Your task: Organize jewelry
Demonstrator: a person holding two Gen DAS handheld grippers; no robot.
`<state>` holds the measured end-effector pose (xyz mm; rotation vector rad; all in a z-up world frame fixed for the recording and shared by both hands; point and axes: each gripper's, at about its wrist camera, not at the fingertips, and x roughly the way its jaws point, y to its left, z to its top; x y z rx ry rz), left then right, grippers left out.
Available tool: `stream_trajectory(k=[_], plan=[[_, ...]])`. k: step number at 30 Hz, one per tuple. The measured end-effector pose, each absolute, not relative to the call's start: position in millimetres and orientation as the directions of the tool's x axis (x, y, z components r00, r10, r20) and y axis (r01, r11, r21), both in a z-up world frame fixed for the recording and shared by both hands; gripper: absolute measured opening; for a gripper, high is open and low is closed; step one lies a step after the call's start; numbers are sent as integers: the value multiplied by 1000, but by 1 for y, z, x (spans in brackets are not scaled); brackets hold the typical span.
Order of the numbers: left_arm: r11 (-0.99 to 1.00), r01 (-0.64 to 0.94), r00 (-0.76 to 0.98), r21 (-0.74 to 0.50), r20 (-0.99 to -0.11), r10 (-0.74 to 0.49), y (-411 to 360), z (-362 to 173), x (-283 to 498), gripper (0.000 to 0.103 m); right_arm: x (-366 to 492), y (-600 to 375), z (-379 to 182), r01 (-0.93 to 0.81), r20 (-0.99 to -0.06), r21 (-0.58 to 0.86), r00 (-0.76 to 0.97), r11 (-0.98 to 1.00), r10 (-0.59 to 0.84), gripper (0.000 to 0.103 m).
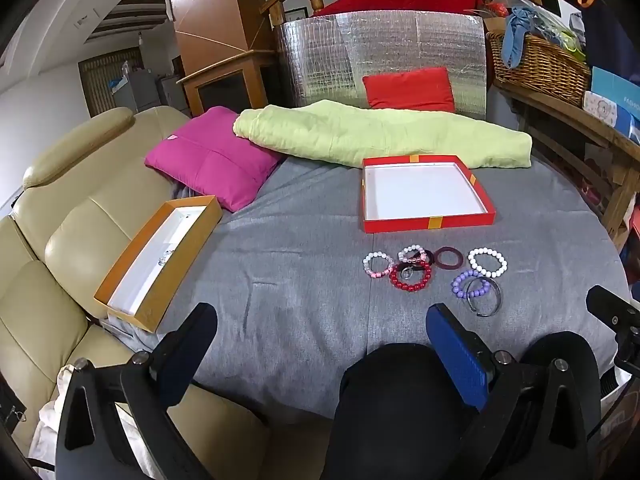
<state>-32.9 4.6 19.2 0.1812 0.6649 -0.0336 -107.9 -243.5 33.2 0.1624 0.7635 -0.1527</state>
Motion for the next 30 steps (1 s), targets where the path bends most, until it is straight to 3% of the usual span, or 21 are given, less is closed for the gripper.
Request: stream_trajectory(k=[30], plan=[[983, 98, 777, 154, -629, 21, 6, 15, -32, 103, -106, -239, 27, 199, -689, 95, 720, 975, -80, 103]])
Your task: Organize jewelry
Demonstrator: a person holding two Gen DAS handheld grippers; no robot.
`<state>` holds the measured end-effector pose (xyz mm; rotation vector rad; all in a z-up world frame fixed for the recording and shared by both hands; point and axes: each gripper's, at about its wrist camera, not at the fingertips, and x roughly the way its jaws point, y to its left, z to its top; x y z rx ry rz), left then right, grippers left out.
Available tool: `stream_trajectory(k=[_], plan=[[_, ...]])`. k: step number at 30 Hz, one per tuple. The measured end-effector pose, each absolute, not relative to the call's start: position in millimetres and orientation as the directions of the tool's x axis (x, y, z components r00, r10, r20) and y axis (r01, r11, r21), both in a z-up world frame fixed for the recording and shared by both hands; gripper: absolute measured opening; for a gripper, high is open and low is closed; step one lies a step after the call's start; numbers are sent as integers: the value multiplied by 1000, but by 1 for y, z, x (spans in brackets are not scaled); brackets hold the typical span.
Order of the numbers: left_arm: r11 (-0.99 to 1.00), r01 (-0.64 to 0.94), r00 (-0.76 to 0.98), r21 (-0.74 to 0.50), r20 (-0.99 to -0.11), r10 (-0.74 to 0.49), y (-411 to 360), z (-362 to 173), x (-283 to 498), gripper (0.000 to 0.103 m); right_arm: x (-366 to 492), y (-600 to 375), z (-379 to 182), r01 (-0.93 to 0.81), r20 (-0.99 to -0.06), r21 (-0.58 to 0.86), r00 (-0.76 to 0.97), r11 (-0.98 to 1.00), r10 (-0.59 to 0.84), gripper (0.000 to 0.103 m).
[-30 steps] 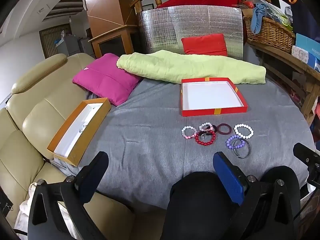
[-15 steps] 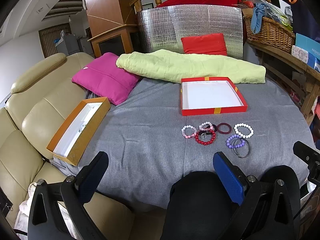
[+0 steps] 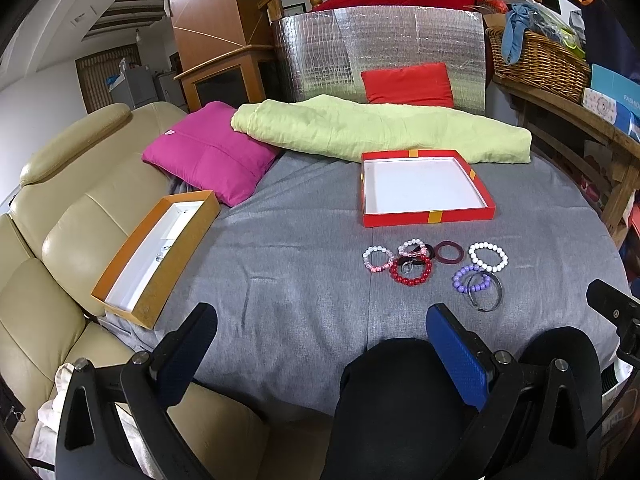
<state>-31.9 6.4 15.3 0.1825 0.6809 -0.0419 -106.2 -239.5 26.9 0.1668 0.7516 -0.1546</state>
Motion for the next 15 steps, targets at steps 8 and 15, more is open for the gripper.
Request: stream_trajectory(k=[8, 15], plan=[[984, 99, 776, 151, -630, 19, 8, 15, -32, 103, -106, -239, 26, 200, -701, 94, 709, 975, -78, 103], [984, 99, 771, 150, -636, 19, 9, 13, -31, 103, -105, -238, 24, 202, -710, 102, 700, 974, -70, 103]])
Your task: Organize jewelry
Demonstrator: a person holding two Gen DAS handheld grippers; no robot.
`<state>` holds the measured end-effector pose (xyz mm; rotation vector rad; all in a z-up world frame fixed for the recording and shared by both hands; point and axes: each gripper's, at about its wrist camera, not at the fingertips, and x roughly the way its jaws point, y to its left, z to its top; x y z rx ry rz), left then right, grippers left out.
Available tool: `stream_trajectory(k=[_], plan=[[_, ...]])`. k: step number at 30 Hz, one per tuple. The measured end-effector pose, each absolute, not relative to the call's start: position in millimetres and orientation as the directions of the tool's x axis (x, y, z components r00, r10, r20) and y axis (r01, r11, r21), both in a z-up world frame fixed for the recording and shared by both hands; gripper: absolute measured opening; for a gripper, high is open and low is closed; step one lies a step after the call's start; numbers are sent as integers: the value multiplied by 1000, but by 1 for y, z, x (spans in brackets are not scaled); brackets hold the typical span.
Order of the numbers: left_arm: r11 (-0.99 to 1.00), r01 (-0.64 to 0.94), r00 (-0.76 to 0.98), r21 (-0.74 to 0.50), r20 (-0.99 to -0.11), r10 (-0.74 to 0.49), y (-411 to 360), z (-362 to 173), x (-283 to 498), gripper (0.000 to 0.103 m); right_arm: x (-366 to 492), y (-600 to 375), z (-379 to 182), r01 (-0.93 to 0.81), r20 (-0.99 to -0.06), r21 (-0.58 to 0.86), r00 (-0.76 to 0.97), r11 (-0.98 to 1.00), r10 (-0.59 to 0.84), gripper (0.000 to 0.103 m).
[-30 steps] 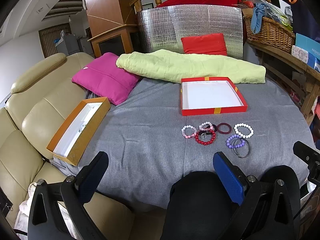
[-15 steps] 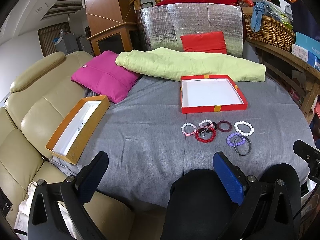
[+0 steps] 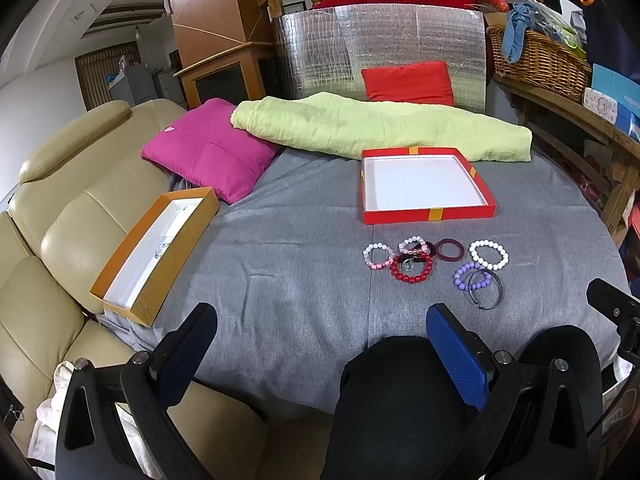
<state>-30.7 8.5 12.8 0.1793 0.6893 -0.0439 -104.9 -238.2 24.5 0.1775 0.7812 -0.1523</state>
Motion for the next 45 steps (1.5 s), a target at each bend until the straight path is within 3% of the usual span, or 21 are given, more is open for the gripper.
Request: stream_trajectory(k=[10, 16, 27, 33, 37, 45], plan=[[984, 108, 754, 141, -657, 11, 12, 6, -23, 103, -102, -240, 21, 204, -715, 105, 696, 973, -69, 103], [989, 135, 670, 56, -741, -50, 25, -23, 5, 103, -87, -257, -2, 218, -742, 112, 667, 970, -65, 101], [982, 166, 542, -87, -824, -164, 36, -69, 67, 103, -24, -288, -69, 190, -821, 195, 568, 962, 54, 62], [963, 233, 489, -138, -839, -239, 15, -82, 97, 103, 0, -288, -94, 166, -832, 278, 534, 946, 151, 63], [954, 266, 437, -138, -865, -246, -11, -98, 120, 103, 7, -280, -102, 121, -849, 229, 510, 966, 137, 78], [967, 217, 417, -134, -883, -216, -9, -115, 172, 103, 24, -257, -116, 24, -872, 119, 481, 993, 93, 80]])
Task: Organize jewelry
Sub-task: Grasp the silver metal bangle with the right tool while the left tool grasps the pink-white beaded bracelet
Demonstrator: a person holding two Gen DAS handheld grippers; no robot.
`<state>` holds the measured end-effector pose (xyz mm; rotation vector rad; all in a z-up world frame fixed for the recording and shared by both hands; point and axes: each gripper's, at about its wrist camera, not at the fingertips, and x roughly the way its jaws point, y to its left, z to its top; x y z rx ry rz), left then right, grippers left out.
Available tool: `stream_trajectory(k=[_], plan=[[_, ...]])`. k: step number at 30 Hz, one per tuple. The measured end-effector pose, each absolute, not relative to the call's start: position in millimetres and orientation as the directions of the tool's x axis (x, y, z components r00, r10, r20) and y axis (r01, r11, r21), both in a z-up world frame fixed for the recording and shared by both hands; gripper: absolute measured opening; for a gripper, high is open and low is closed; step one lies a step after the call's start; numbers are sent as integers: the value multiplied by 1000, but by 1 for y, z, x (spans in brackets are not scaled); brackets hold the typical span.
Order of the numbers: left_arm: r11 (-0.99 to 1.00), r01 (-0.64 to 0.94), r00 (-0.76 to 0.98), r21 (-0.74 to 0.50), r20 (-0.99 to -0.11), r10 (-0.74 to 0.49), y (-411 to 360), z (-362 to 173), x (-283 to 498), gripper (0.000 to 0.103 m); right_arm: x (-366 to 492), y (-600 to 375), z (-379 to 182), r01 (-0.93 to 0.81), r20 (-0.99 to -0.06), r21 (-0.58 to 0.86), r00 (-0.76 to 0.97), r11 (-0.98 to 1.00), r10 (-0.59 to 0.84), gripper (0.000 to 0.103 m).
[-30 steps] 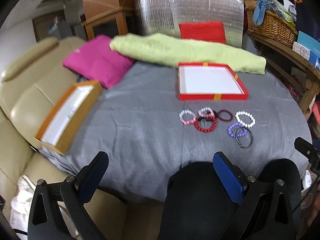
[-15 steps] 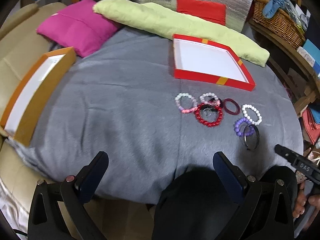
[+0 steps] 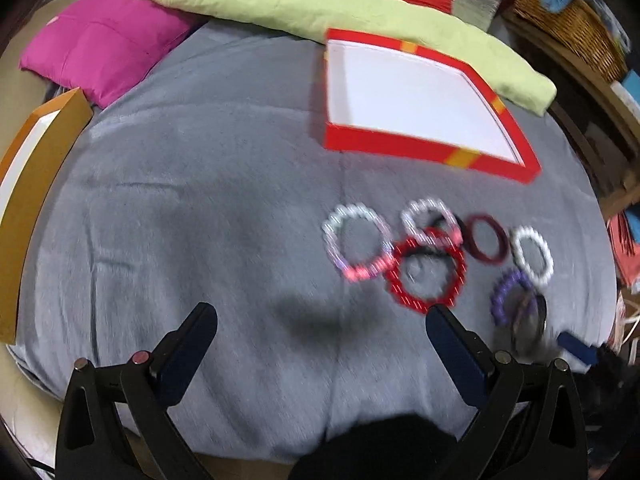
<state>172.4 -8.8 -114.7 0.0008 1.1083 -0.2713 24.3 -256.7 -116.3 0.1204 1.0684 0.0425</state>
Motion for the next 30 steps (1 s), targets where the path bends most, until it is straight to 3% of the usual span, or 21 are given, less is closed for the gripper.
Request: stream_trajectory(k=[6, 8, 10, 14, 16, 21, 30], plan=[[951, 286, 406, -120, -883, -234, -16, -121, 193, 101, 37, -242, -129, 3, -870, 61, 491, 998, 52, 81], [946, 306, 400, -110, -887, -232, -20, -127, 198, 92, 40, -238, -130, 1, -864, 41, 503, 999, 35, 81], [940, 317, 376, -127, -893, -248, -21, -134, 204, 72, 41, -235, -132, 1, -857, 30, 514, 1000, 25, 79], [932, 343, 387, -116, -887, -253, -23, -137, 210, 63, 43, -235, -134, 18, -846, 16, 534, 1000, 4, 58], [925, 364, 388, -112, -884, -260, -26, -136, 211, 48, 43, -239, -134, 30, -841, 46, 541, 998, 23, 58], [920, 375, 400, -117, -875, -274, -26, -131, 213, 22, 34, -249, -127, 26, -827, 124, 556, 992, 89, 57], [918, 363, 426, -160, -848, -316, 0, -120, 206, 19, 25, -266, -106, 9, -806, 161, 579, 987, 126, 57]])
